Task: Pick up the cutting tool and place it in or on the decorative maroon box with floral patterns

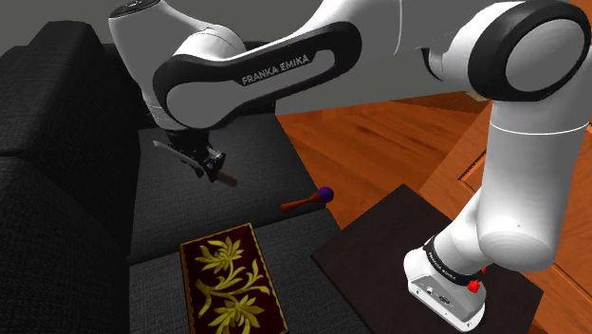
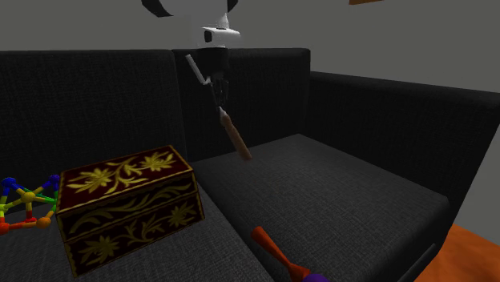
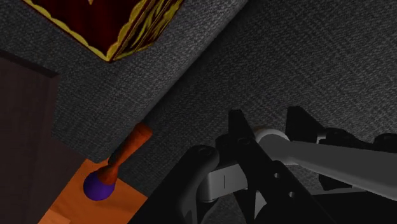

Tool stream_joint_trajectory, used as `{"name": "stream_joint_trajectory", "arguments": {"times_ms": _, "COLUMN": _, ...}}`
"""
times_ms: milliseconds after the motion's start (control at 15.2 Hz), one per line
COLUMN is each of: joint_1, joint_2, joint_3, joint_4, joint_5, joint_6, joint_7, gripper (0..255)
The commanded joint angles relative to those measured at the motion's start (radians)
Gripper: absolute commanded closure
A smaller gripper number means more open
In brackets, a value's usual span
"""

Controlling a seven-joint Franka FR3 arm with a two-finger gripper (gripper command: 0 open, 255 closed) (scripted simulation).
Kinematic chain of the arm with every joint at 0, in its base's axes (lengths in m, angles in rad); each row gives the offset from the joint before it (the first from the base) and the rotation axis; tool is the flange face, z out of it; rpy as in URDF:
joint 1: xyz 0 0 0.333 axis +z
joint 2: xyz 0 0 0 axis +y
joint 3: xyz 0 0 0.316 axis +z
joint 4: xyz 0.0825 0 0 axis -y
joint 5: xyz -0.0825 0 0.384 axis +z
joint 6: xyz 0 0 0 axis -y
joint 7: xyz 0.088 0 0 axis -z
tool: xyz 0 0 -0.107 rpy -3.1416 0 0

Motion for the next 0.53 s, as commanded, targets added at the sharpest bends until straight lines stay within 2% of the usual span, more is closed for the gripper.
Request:
{"name": "stream_joint_trajectory", "arguments": {"times_ms": 0, "joint_1": 0.006, "joint_2": -0.043, "joint_3": 0.018, "joint_4": -0.063, "joint_5": 0.017, "joint_6": 0.019, "joint_7": 0.033, "gripper": 255}}
{"name": "stream_joint_trajectory", "arguments": {"times_ms": 462, "joint_1": 0.033, "joint_2": -0.179, "joint_3": 0.084, "joint_4": -0.258, "joint_5": 0.084, "joint_6": 0.088, "joint_7": 0.137, "gripper": 255}}
